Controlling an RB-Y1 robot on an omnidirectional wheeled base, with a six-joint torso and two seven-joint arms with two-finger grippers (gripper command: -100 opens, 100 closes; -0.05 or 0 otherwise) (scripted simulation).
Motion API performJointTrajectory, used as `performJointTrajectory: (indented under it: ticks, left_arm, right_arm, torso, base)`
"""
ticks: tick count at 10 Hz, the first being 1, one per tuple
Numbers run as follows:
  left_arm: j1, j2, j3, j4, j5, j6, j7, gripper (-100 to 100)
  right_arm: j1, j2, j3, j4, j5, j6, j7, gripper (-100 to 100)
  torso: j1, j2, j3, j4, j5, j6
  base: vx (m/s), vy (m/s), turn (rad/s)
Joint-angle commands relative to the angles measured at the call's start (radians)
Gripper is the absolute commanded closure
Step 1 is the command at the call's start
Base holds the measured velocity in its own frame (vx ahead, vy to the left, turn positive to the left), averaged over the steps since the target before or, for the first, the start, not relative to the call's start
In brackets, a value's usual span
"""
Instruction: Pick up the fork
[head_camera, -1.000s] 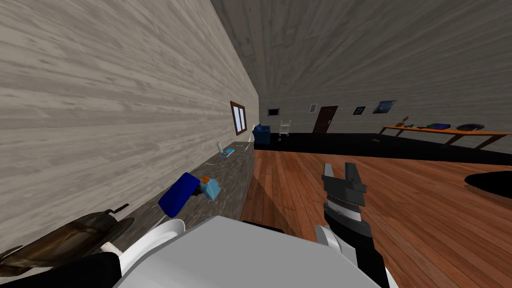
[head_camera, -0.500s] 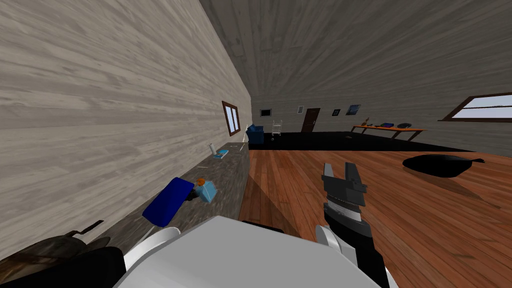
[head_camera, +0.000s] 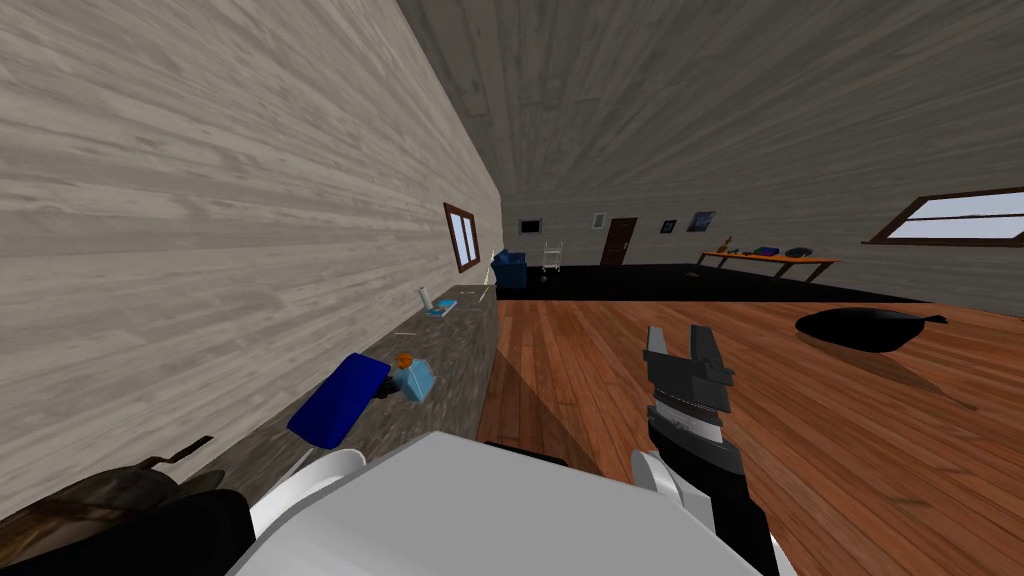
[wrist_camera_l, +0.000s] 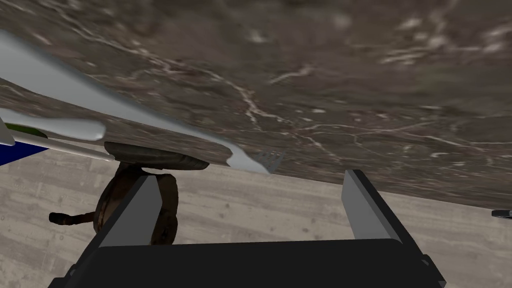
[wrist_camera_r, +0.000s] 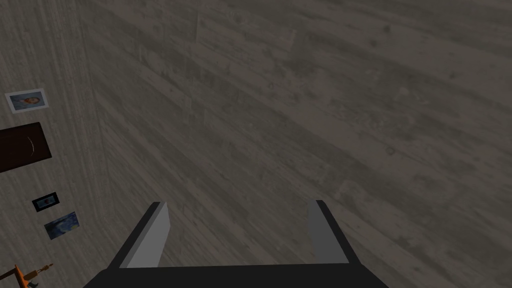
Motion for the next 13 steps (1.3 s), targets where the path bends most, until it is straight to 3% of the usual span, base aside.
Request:
performJointTrajectory:
  ticks: [1,5,6,7,9,13]
  left_arm:
    - [0.000,0.000,0.000,0.000,0.000,0.000,0.000,100]
    - [0.000,0.000,0.000,0.000,0.000,0.000,0.000,100]
    - [0.000,0.000,0.000,0.000,0.000,0.000,0.000,0]
    - [0.015,0.031,-0.031,0.010,0.008,-0.007,0.028,-100]
    - [0.034,0.072,-0.080,0.024,0.017,-0.016,0.069,-100]
    - [0.056,0.125,-0.147,0.045,0.030,-0.026,0.124,-100]
  right_arm:
    - [0.000,0.000,0.000,0.000,0.000,0.000,0.000,0]
    - [0.000,0.000,0.000,0.000,0.000,0.000,0.000,0]
    - [0.000,0.000,0.000,0.000,0.000,0.000,0.000,0]
    - [0.000,0.000,0.000,0.000,0.000,0.000,0.000,0]
    - [0.000,0.000,0.000,0.000,0.000,0.000,0.000,0]
    - [0.000,0.000,0.000,0.000,0.000,0.000,0.000,0]
  torso:
    - [0.000,0.000,0.000,0.000,0.000,0.000]
    - [0.000,-0.001,-0.001,0.000,0.000,0.000]
    - [0.000,-0.001,-0.001,0.000,0.000,0.000]
    - [0.000,-0.001,-0.001,0.000,0.000,0.000]
    - [-0.001,-0.001,-0.001,0.000,0.000,0.000]
    - [-0.001,0.000,0.000,0.000,0.000,0.000]
  base:
    - [0.000,0.000,0.000]
    - [0.000,0.000,0.000]
    - [0.000,0.000,0.000]
    - [-0.001,-0.019,-0.098]
    - [-0.012,-0.033,-0.116]
    - [-0.018,-0.024,-0.062]
